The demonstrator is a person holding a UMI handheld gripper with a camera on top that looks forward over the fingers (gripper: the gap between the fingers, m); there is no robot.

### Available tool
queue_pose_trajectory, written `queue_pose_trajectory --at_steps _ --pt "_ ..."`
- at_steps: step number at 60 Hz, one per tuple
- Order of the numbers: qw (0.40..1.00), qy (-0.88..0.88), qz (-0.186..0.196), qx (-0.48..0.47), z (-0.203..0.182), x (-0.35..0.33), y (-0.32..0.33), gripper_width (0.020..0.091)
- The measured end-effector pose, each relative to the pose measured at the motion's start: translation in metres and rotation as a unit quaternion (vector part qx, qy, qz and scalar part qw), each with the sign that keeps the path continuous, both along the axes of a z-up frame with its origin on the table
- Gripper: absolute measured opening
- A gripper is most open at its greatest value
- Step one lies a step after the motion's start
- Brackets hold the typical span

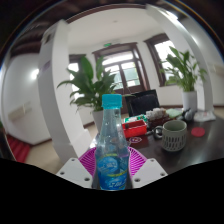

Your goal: Pour water

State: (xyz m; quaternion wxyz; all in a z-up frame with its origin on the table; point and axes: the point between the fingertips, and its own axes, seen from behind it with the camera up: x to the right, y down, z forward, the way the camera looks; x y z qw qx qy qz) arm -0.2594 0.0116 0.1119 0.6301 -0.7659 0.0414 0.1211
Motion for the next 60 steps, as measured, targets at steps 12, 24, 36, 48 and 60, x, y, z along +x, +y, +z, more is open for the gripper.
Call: queue_pose_trajectory --at_steps 12,24,36,48,60 --pt "0.958 0.285 -0.032 0.005 0.041 0.018 0.054 0.0394" --pt "0.830 0.552 -0.078 0.035 0.062 0.067 0.091 0.0394" --pt "0.711 0.695 -0.101 0.041 0.067 0.096 0.099 0.0392" --pt "0.605 0.787 -0.112 0.051 0.071 0.099 0.095 0.0394" --pt "0.627 0.771 -0.110 0.037 0.064 0.085 0.095 0.0393"
